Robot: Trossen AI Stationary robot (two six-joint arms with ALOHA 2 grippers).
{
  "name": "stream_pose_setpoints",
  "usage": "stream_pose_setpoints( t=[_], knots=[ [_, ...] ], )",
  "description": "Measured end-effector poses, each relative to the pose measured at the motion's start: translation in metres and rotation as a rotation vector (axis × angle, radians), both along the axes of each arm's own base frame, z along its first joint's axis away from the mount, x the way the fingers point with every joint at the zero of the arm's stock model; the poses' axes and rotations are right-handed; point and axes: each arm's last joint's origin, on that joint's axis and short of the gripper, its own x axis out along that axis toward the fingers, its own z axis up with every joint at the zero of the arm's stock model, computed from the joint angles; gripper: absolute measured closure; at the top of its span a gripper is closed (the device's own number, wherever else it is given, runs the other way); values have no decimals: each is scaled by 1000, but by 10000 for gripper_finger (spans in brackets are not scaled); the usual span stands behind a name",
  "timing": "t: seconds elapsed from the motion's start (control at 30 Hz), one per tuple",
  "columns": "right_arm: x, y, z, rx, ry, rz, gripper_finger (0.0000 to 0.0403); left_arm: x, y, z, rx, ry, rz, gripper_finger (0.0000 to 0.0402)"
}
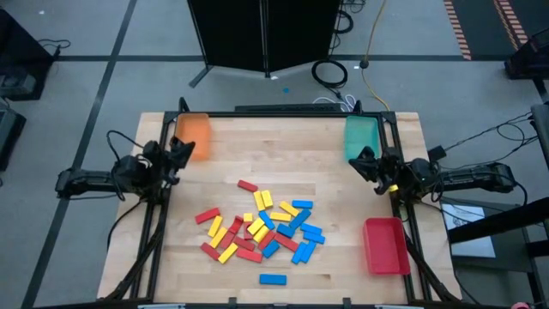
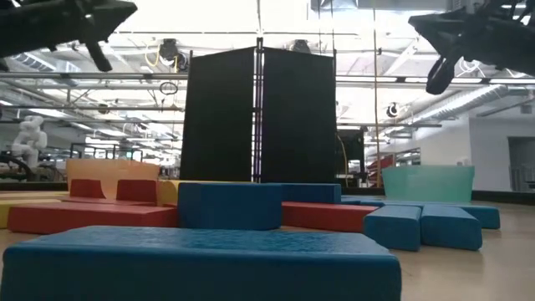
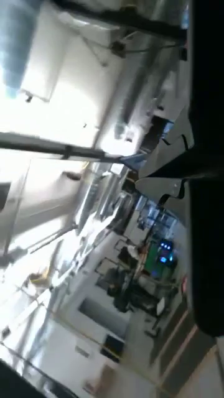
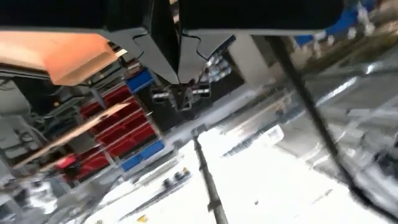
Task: Sort blocks
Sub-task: Put the yellow block into the orange bin
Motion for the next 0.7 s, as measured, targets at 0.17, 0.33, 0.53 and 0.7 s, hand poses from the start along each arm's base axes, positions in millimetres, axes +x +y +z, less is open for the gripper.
stream_pose_setpoints(
  t=[0.17, 0.33, 0.53, 0.7],
  knots=[
    [-1, 0, 16, -40, -50, -20, 402, 4, -2, 38, 24, 156, -36, 401],
    [1, 0, 37, -92, -32, -45, 374, 13, -4, 87, 117, 380, -42, 399],
    [5, 0, 51, -119, 106, -40, 306, 37, -9, 119, 173, 618, -221, 356],
    [4, 0, 61, -120, 144, -45, 252, 64, -11, 117, 302, 813, -246, 291]
  ],
)
